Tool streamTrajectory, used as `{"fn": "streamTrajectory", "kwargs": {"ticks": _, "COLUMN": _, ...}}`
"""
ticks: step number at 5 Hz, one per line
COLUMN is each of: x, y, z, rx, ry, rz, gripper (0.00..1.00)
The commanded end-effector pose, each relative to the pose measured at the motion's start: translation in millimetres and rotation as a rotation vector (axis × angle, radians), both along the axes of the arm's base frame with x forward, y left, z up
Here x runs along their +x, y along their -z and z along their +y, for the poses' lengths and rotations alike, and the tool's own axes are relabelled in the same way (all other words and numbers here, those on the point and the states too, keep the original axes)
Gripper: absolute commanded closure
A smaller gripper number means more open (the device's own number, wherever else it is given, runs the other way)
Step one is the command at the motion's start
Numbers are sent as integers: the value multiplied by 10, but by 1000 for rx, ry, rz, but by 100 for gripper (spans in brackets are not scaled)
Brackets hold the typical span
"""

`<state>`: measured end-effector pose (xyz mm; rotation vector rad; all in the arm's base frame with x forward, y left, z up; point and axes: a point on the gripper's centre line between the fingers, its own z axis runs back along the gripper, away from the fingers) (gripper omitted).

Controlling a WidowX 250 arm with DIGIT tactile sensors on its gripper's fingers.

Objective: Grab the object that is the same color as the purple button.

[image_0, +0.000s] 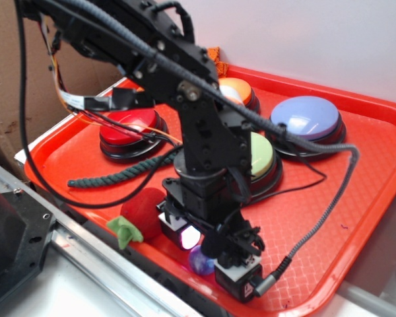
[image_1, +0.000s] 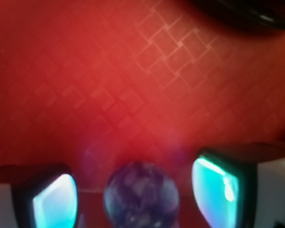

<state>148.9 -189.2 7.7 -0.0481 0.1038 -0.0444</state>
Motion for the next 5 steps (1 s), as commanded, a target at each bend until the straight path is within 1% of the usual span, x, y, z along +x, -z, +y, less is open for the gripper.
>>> {"fn": "streamTrajectory", "kwargs": {"ticks": 1, "x": 28, "y": -132, "z": -50, "rx": -46, "ry": -47, "rz": -18, "gripper": 100}}
{"fn": "streamTrajectory", "kwargs": {"ticks": 2, "x": 44, "y": -167, "z": -7, "rx": -47, "ry": -54, "rz": 5, "gripper": 100}}
{"fn": "streamTrajectory", "kwargs": {"ticks": 3, "x": 141, "y": -489, "z": 122, "rx": -2, "ry": 11, "rz": -39, "gripper": 100}}
{"fn": "streamTrajectory", "kwargs": {"ticks": 4, "x": 221, "y": -893, "z": 278, "rx": 20, "ry": -12, "rz": -88, "gripper": 100}}
{"fn": "streamTrajectory", "kwargs": {"ticks": 5, "x": 255, "y": -1193, "z": 427, "rx": 6, "ry": -45, "rz": -127, "gripper": 100}}
